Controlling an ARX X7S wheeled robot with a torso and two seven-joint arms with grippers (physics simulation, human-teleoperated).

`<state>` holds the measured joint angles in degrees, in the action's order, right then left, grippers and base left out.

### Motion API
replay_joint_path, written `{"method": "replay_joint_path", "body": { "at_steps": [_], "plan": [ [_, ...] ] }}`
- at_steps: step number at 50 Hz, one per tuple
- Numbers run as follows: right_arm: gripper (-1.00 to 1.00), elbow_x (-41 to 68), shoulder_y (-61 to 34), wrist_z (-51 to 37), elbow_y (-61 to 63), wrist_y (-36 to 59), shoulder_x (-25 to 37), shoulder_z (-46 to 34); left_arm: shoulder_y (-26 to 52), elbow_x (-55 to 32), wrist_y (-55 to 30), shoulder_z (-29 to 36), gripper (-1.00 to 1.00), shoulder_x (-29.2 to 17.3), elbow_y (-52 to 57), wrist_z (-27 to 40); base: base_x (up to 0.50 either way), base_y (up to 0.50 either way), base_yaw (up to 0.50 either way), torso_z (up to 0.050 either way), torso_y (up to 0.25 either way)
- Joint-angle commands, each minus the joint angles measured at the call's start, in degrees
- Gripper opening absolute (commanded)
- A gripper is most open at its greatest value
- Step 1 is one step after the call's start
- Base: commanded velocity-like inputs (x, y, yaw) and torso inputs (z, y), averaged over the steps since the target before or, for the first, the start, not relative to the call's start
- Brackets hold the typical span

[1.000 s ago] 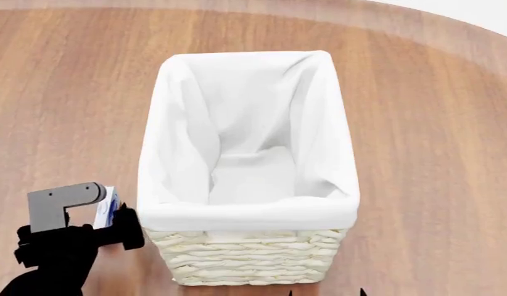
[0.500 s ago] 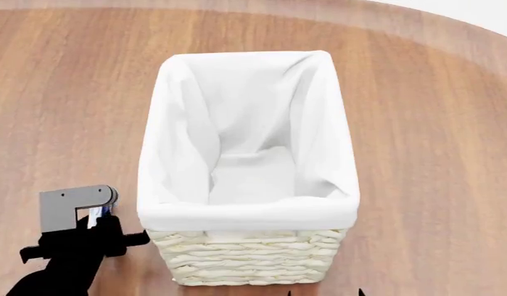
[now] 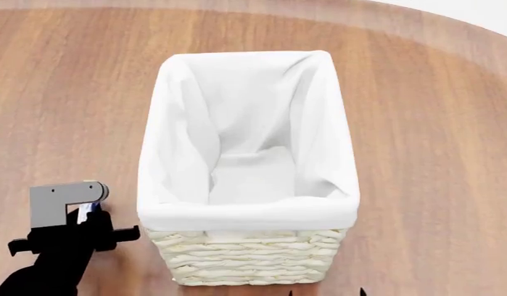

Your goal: Pick up the cream cheese box, and put it in the basket.

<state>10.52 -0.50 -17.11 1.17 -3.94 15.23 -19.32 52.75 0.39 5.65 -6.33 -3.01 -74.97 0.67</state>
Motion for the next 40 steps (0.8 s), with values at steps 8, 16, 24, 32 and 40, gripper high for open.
{"method": "replay_joint_path", "body": {
  "at_steps": [8, 16, 24, 32, 40],
  "plan": [
    [1.00, 1.03, 0.46, -0.70, 1.65, 0.10, 0.79, 0.62, -12.68, 0.87, -29.83, 2.38, -1.00, -3.21, 48.74, -2.69, 0.00, 0.00, 0.00, 0.000, 0.000],
    [1.00, 1.03, 0.64, -1.04, 1.90, -0.11, 0.96, 0.62, -15.44, -0.08, -49.56, 4.40, -1.00, -5.87, 74.82, -7.18, 0.00, 0.00, 0.00, 0.000, 0.000],
    [1.00, 1.14, 0.58, -1.26, 1.99, -0.08, 1.08, 0.57, -7.84, 1.00, -65.30, 9.44, -1.00, -9.71, 87.29, -10.12, 0.00, 0.00, 0.00, 0.000, 0.000],
    [1.00, 1.10, 0.40, -1.33, 1.61, -0.34, 1.07, 0.33, -0.49, 2.81, -74.92, 17.52, -1.00, -13.09, 92.59, -12.69, 0.00, 0.00, 0.00, 0.000, 0.000],
    [1.00, 1.10, 0.34, -1.47, 1.46, -0.44, 1.11, 0.14, 5.83, 2.30, -81.01, 25.16, -1.00, -14.45, 95.35, -16.11, 0.00, 0.00, 0.00, 0.000, 0.002]
  ]
}}
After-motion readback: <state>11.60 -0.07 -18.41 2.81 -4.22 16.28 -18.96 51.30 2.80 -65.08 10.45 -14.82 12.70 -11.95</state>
